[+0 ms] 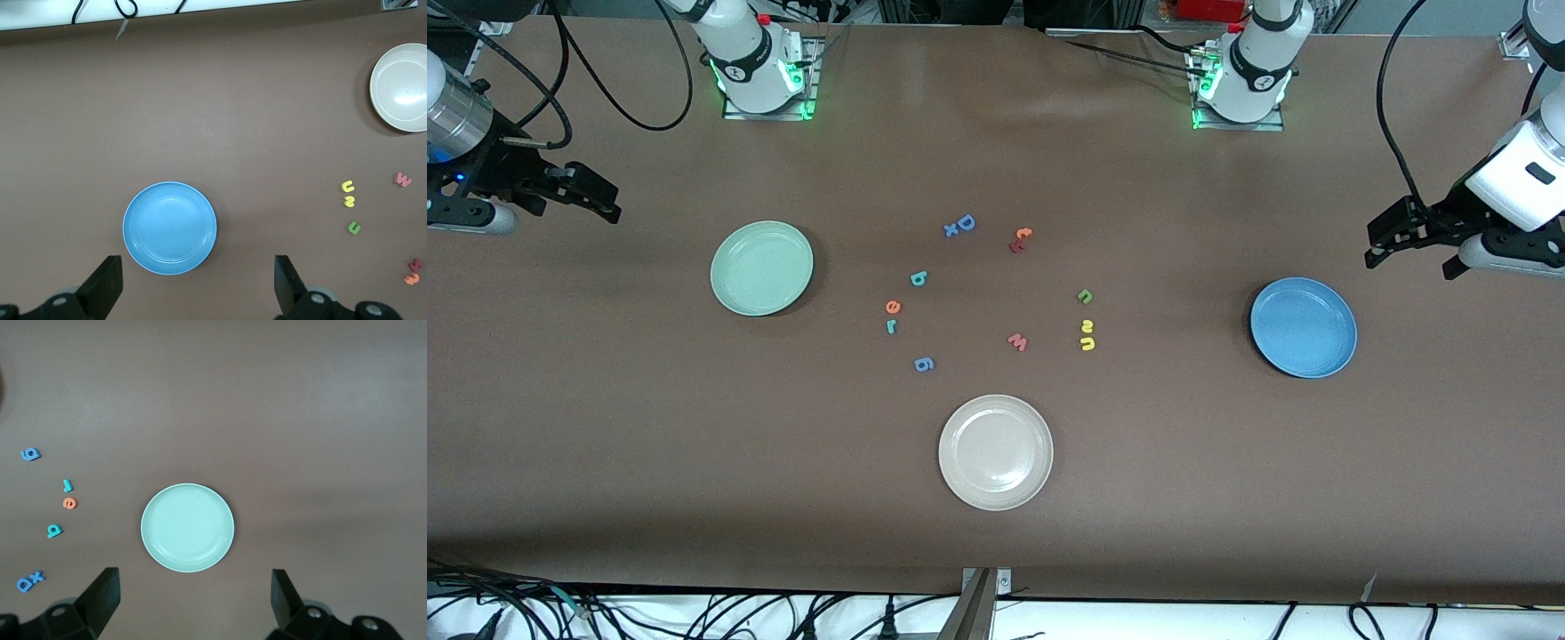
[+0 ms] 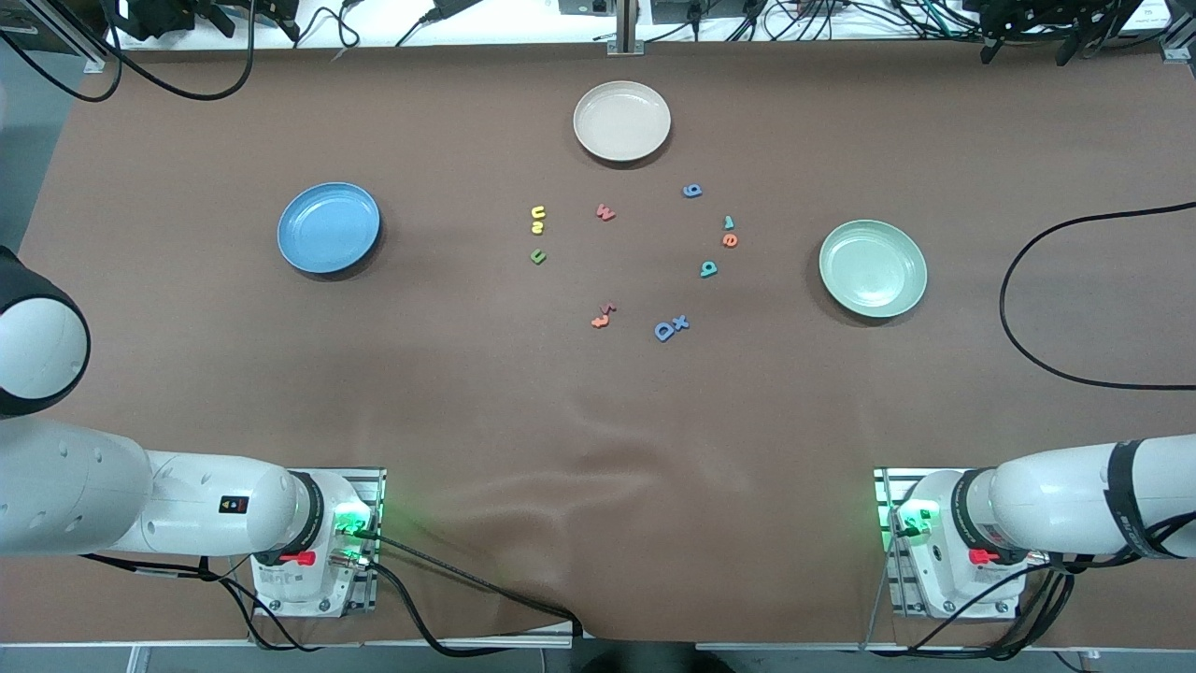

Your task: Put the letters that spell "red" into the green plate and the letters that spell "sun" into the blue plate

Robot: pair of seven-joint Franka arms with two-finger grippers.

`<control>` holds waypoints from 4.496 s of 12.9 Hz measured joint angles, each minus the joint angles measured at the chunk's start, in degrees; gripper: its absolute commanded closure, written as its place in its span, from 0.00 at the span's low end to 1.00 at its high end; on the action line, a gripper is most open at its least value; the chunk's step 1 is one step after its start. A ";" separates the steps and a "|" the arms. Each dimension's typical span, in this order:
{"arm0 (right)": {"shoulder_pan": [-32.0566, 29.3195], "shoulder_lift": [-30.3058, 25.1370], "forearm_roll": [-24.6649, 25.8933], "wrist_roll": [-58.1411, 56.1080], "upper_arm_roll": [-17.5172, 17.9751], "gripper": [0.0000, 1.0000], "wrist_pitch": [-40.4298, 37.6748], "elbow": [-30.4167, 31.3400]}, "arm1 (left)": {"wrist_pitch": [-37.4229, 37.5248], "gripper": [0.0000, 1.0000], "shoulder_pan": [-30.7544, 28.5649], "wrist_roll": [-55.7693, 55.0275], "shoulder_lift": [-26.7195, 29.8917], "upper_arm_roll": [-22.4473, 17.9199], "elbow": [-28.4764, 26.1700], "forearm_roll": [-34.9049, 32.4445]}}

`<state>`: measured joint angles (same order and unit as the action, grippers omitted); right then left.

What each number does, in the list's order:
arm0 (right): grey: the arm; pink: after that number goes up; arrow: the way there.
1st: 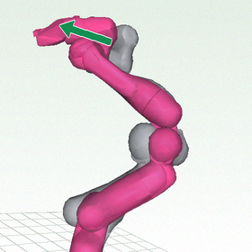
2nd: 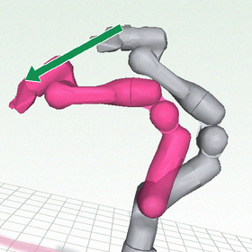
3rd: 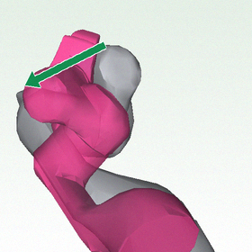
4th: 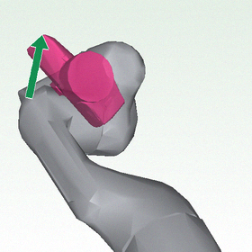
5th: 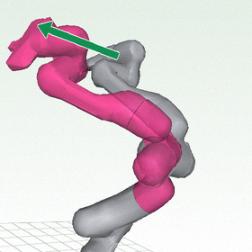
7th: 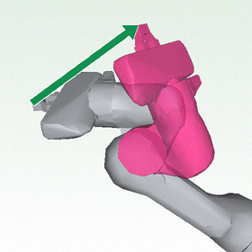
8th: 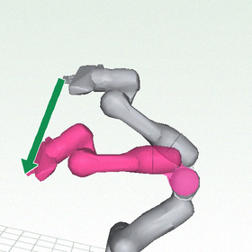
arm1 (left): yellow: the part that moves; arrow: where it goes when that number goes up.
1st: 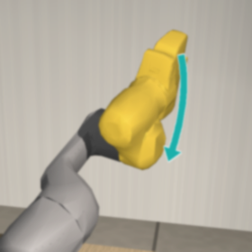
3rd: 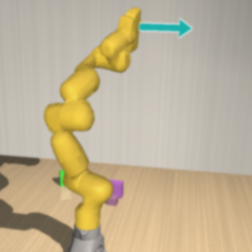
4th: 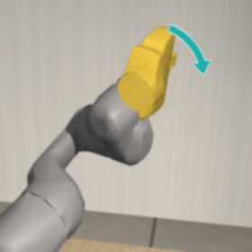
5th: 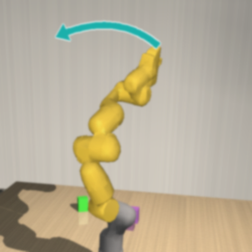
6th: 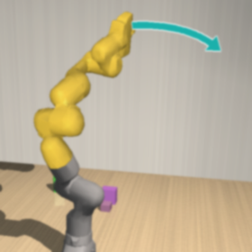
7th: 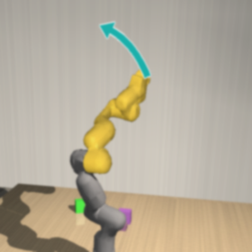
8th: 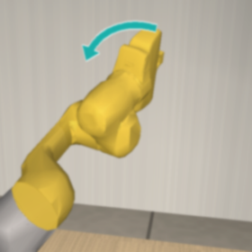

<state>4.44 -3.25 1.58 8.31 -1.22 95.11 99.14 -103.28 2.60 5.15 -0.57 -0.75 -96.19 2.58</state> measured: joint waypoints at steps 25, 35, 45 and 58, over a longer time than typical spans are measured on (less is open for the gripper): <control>4.19 1.92 -0.03 -0.12 0.59 0.00 -6.97 0.01 | 0.00 0.00 0.02 0.00 0.00 0.04 0.00 0.00; 19.30 11.97 -0.31 15.50 0.98 0.00 0.70 0.11 | 0.59 0.00 -0.07 -0.01 -0.14 0.00 0.00 0.00; 27.71 32.11 -0.31 34.25 0.97 0.01 21.94 0.62 | 0.06 0.01 -1.15 -5.87 -0.95 3.96 -5.68 0.00; 28.29 38.55 -0.32 41.59 0.77 0.35 33.67 2.03 | -17.51 0.00 4.87 -27.97 -9.88 16.16 -16.55 0.00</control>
<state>32.72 35.30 1.26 49.91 -0.44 128.78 101.17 -120.80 7.47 -22.82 -10.45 15.41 -112.74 2.58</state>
